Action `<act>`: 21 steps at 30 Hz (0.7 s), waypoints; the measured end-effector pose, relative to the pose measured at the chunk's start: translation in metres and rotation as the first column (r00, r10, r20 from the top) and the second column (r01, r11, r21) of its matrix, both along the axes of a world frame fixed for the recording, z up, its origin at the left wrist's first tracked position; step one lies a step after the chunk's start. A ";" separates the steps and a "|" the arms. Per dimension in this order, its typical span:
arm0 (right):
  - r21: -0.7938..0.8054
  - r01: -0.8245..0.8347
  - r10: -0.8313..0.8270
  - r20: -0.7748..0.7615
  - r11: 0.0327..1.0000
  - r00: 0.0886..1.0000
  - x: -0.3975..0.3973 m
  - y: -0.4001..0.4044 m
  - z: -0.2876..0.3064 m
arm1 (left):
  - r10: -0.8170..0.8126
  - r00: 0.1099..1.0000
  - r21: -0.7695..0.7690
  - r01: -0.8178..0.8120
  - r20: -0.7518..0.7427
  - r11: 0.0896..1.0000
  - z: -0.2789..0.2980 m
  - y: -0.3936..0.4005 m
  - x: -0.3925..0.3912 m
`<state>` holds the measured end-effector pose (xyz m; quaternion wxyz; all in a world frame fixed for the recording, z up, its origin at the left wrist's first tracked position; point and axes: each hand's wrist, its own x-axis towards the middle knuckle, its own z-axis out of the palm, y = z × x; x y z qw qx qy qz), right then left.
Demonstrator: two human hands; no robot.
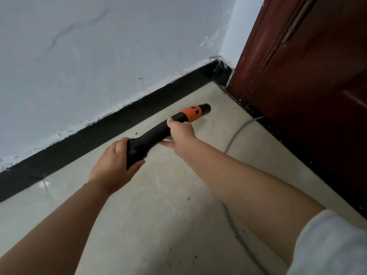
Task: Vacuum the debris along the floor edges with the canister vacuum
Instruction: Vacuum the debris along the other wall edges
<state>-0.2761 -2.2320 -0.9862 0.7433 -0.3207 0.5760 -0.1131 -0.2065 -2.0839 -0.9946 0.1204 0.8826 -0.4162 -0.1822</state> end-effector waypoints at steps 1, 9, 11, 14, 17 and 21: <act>0.035 -0.010 0.010 0.008 0.999 1.000 0.003 0.008 -0.003 | -0.007 1.000 0.029 0.007 0.012 1.000 0.000 0.008 0.003; 0.016 0.068 -0.069 0.048 0.998 0.996 -0.019 -0.005 -0.003 | -0.045 0.999 0.058 0.047 -0.020 0.997 -0.004 -0.014 -0.025; -0.017 0.140 -0.139 0.036 0.990 0.990 -0.039 -0.023 -0.001 | -0.092 0.995 0.047 0.093 -0.022 0.995 -0.004 -0.038 -0.042; -0.049 0.209 -0.208 0.025 0.977 0.978 -0.061 -0.037 0.002 | -0.142 0.989 0.003 0.142 -0.052 0.990 -0.004 -0.056 -0.060; -0.060 0.218 -0.214 0.073 0.974 0.974 -0.064 -0.024 0.011 | -0.162 0.984 -0.056 0.158 -0.074 0.986 -0.001 -0.044 -0.053; -0.011 0.191 -0.191 0.043 0.982 0.981 -0.043 0.022 0.011 | -0.191 0.981 0.005 0.191 -0.035 0.982 0.002 0.004 -0.018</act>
